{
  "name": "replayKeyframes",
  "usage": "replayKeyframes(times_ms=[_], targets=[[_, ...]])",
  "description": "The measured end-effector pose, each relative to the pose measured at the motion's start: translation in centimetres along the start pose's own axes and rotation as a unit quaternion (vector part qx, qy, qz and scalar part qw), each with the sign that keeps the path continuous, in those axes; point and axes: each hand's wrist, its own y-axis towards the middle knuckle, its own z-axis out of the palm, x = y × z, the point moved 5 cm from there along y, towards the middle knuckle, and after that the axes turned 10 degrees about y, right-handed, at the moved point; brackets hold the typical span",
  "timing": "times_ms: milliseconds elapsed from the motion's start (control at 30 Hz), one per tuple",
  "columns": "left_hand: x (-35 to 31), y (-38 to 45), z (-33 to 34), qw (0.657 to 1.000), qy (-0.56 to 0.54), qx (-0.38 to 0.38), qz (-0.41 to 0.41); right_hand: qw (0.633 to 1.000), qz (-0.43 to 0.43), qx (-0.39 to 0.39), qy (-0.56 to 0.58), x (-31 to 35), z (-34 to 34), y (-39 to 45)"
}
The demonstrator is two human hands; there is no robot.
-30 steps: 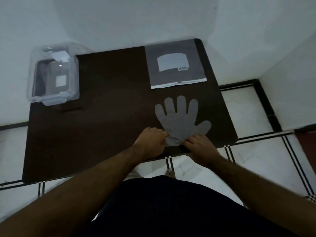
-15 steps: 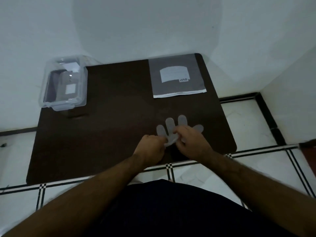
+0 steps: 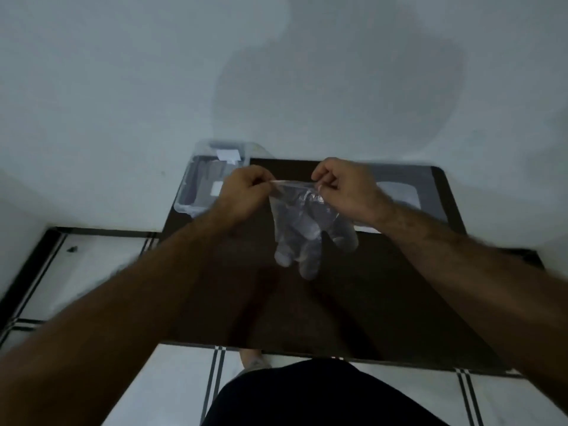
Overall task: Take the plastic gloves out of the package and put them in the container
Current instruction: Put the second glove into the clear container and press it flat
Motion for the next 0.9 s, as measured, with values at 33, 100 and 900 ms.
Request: replayKeyframes(times_ms=[33, 100, 900], targets=[[0.6, 1.2, -1.9, 1.0, -0.007, -0.01, -0.003, 1.0, 0.005, 0.0, -0.003, 0.9, 0.5, 2.0], [1.9, 3.5, -5.6, 1.0, -0.004, -0.027, -0.013, 1.0, 0.016, 0.0, -0.007, 2.7, 1.8, 5.9], [13.2, 20.7, -22.6, 0.972, 0.014, -0.169, 0.163, 0.977, -0.181, -0.088, -0.068, 13.7, 11.5, 26.7]])
